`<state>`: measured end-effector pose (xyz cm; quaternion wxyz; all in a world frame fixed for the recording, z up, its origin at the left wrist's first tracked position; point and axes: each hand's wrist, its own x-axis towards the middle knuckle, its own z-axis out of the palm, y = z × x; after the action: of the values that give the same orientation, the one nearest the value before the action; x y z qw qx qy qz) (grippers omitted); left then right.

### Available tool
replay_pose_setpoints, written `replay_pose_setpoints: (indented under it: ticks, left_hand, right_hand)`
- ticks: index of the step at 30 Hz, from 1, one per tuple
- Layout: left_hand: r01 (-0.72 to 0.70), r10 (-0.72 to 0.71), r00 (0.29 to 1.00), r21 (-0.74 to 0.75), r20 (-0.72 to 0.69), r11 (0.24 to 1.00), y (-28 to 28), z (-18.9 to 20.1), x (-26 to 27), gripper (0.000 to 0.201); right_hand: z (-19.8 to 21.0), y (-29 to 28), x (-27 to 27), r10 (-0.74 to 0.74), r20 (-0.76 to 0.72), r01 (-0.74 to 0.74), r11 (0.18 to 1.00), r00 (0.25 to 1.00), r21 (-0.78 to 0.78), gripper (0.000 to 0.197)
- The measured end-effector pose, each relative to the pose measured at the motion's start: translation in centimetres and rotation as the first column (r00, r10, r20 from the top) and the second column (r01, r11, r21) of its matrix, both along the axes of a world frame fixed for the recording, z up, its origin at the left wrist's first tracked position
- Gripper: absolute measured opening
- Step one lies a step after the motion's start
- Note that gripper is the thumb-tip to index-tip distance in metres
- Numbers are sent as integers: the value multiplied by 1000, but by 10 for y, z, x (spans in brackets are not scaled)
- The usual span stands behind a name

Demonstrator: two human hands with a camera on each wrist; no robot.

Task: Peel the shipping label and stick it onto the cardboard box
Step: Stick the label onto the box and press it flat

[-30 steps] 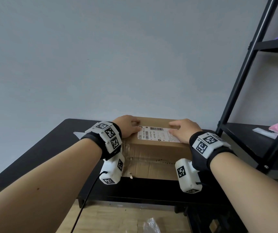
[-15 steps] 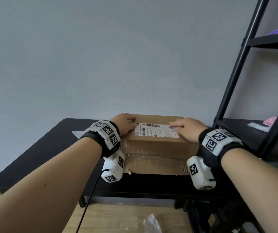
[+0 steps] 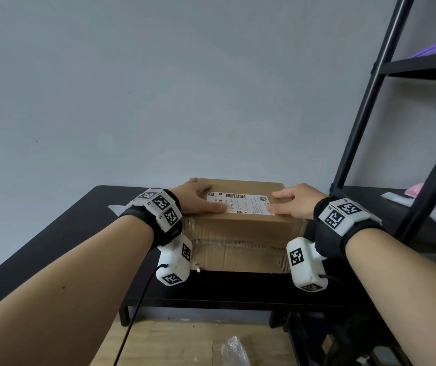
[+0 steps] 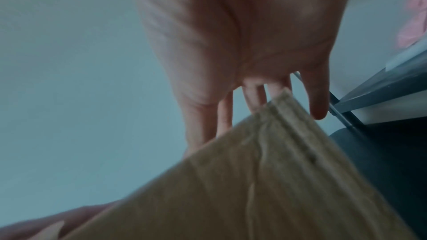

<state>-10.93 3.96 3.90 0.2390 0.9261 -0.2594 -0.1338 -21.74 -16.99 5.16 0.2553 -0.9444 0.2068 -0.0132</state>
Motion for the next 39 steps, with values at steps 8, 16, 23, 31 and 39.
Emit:
replay_pose_setpoints:
  ticks: [8, 16, 23, 31, 39]
  left_hand:
    - [-136, 149, 987, -179, 60, 974, 1, 0, 9, 39]
    - [-150, 172, 981, -215, 88, 965, -2, 1, 12, 30]
    - [-141, 159, 983, -181, 88, 973, 1, -1, 11, 33]
    - [-114, 122, 992, -164, 35, 980, 4, 0, 6, 40]
    - [-34, 33, 999, -70, -15, 997, 8, 13, -10, 31]
  right_hand:
    - [2, 10, 11, -53, 122, 72, 985, 991, -159, 35]
    - [-7, 36, 24, 254, 9, -246, 946, 967, -209, 46]
    - [-3, 58, 36, 372, -15, -370, 919, 928, -138, 41]
    - [-4, 29, 29, 181, -22, -182, 964, 983, -194, 43]
    - [-2, 13, 18, -27, -54, 11, 962, 998, -274, 38]
